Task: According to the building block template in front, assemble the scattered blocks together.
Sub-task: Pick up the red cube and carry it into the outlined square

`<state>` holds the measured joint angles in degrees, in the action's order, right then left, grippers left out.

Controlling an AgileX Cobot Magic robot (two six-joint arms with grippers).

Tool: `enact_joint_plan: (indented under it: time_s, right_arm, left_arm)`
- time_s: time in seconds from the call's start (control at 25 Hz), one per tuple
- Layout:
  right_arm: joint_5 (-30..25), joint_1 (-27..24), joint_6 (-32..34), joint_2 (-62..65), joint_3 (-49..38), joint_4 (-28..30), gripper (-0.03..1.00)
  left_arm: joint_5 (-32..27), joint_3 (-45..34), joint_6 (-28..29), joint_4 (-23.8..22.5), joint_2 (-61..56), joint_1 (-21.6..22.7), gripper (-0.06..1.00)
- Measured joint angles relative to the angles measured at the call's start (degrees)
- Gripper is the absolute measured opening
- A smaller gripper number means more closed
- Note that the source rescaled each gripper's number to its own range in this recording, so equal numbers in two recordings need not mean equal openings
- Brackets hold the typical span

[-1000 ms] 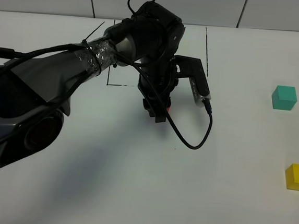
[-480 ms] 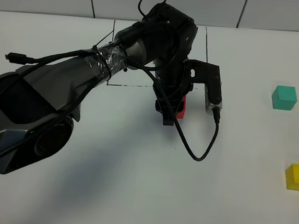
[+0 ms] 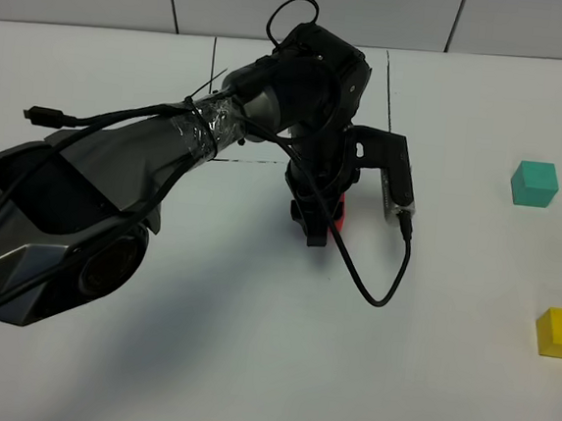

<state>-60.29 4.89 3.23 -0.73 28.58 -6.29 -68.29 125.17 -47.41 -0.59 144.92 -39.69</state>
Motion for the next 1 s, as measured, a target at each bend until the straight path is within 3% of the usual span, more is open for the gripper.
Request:
enact_joint_plan:
  time_s: [1.0]
  right_arm:
    - [0.0,0.0,0.02,0.0,0.0,0.0,0.76]
  left_arm:
    - [0.0,0.0,-3.07,1.74,0.74,0.0,0.0]
